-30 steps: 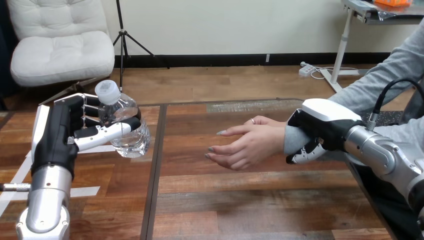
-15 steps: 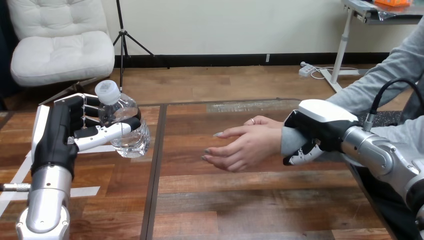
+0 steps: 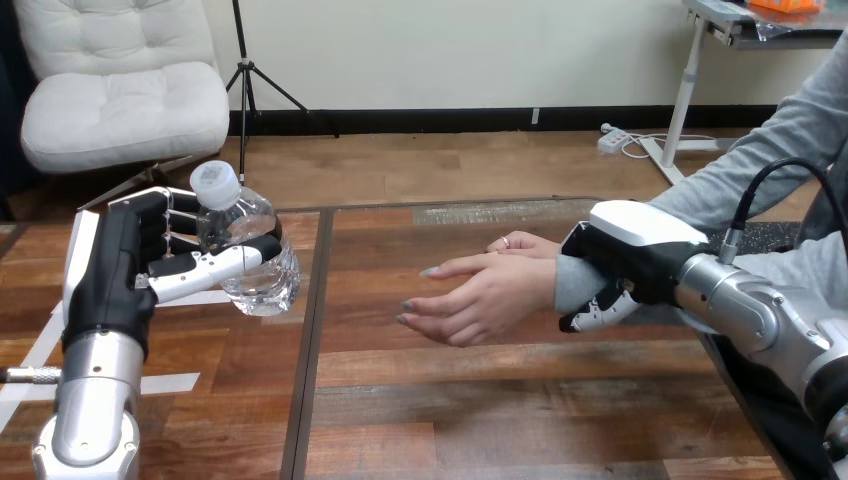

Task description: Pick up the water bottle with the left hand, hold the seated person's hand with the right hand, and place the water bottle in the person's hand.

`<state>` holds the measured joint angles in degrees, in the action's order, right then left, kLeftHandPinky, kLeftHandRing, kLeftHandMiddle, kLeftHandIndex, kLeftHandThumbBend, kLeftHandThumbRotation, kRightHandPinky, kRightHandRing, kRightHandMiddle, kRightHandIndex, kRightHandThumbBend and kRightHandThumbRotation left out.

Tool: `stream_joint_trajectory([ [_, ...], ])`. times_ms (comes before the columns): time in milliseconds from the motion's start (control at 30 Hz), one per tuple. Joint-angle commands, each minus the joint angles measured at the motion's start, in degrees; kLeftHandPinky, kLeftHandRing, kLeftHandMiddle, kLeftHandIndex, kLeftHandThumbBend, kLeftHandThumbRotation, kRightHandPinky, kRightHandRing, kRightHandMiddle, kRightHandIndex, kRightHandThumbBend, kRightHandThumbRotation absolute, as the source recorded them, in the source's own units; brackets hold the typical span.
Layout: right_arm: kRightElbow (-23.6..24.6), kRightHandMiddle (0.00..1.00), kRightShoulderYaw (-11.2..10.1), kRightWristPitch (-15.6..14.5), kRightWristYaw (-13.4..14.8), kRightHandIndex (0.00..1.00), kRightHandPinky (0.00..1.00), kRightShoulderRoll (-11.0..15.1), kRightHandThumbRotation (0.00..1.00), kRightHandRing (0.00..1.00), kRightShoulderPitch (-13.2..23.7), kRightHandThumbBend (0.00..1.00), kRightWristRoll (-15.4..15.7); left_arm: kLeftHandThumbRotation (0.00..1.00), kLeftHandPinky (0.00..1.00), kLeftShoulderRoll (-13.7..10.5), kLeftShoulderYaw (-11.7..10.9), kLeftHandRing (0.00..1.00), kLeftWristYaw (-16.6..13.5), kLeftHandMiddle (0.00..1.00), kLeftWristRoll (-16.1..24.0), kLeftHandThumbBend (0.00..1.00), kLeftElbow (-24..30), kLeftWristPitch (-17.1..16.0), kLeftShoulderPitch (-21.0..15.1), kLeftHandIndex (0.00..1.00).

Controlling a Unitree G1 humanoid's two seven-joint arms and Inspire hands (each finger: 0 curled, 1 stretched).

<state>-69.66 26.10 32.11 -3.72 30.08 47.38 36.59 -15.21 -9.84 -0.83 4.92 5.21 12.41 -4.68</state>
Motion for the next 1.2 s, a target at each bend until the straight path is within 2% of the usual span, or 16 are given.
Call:
stream_joint_trajectory([
  [0,4.86,0.34,-1.62,1.99,0.95,0.36,0.22,-2.42,0.00,0.27,10.22,0.56,-1.40,0.00,0.30,-0.27,0.09,0.35,-0.29,0.40,0.03,0.69,1.83,-1.49,-4.40,0.43],
  [633,4.82,0.34,-2.00,2.21,-0.40,0.36,0.22,-3.33,0.00,0.27,11.10,0.54,-2.00,0.00,0.30,0.08,0.51,0.35,-0.13,0.40,-0.06,0.70,1.33,-0.63,-5.41,0.43],
  [933,4.10,0.33,-2.16,2.22,-0.39,0.35,0.23,-3.72,0.00,0.27,11.61,0.52,-2.06,0.00,0.30,0.51,0.95,0.35,0.52,0.40,-0.79,0.68,0.40,-1.94,-6.09,0.43],
  [1167,3.54,0.31,-2.20,2.47,0.31,0.32,0.21,-3.89,0.00,0.25,11.86,0.51,-1.94,0.00,0.30,1.21,1.59,0.35,1.15,0.40,-1.09,0.68,-0.13,-1.33,-6.96,0.42],
])
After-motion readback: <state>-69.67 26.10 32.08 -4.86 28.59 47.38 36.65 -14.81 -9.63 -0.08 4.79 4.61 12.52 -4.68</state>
